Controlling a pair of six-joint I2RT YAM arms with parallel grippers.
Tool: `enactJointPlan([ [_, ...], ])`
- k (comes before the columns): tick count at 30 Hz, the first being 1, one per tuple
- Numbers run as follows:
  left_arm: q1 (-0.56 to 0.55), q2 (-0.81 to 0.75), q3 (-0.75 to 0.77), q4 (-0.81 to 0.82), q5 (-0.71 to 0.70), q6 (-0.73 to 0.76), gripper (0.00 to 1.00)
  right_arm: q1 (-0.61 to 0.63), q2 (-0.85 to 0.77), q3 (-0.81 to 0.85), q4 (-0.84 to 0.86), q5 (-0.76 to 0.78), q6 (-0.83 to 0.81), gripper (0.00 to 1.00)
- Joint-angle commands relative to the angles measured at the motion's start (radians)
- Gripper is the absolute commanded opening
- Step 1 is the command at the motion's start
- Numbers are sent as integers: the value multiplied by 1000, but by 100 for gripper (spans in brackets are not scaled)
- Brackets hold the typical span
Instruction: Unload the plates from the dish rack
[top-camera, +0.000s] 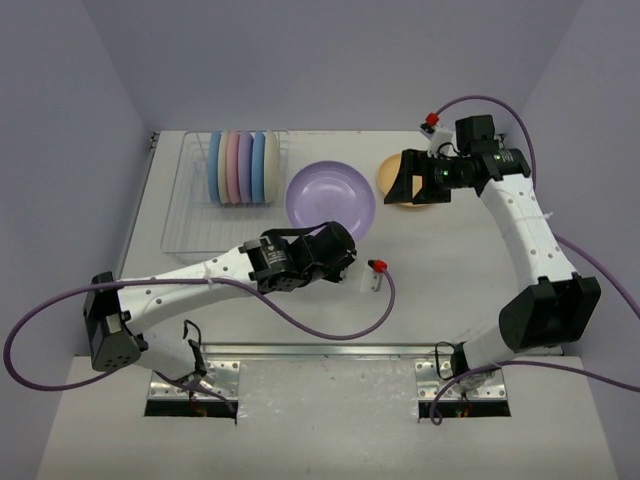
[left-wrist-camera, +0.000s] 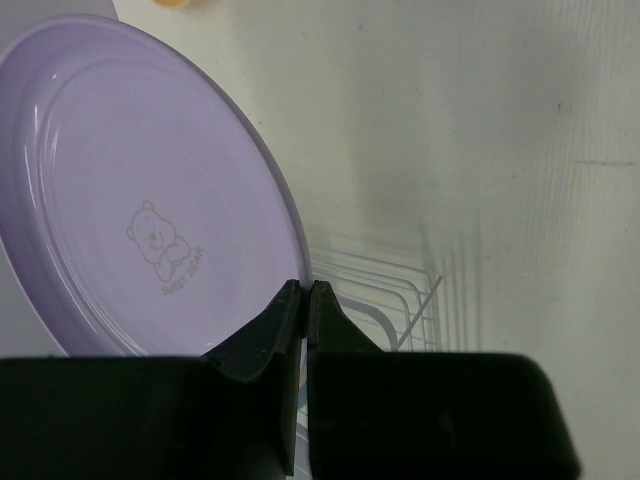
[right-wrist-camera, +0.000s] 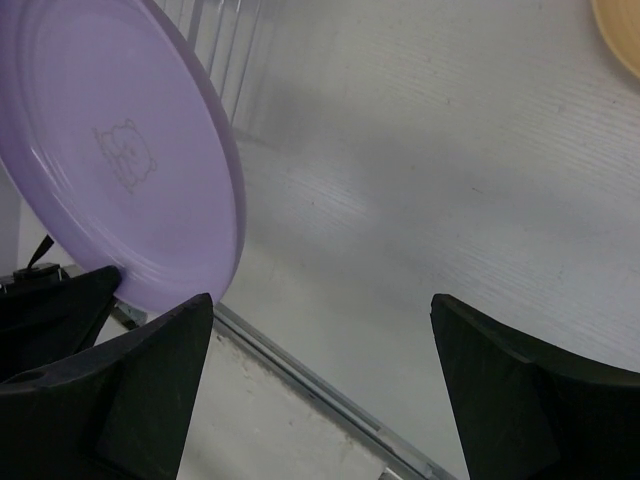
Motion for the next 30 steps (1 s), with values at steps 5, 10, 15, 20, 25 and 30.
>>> enactJointPlan([
  [5, -92, -48, -19, 59, -5, 28, 0, 73, -1, -32, 71, 86, -89, 81],
  [10, -120, -38, -37, 52, 29, 14, 0, 148, -42, -93, 118, 170, -151, 58],
  [15, -120, -33, -10, 59, 35, 9, 0, 157, -35, -110, 116, 142, -181, 41],
  [20, -119, -34, -11, 76, 13, 8, 1, 161, -15, -99, 98, 93, -190, 8],
  [25, -120, -33, -13, 100, -36, -21, 35, 162, -10, -80, 97, 99, -181, 0],
  [30, -81, -47, 26, 102, -37, -107, 100, 142, -1, -28, 94, 170, -189, 0],
])
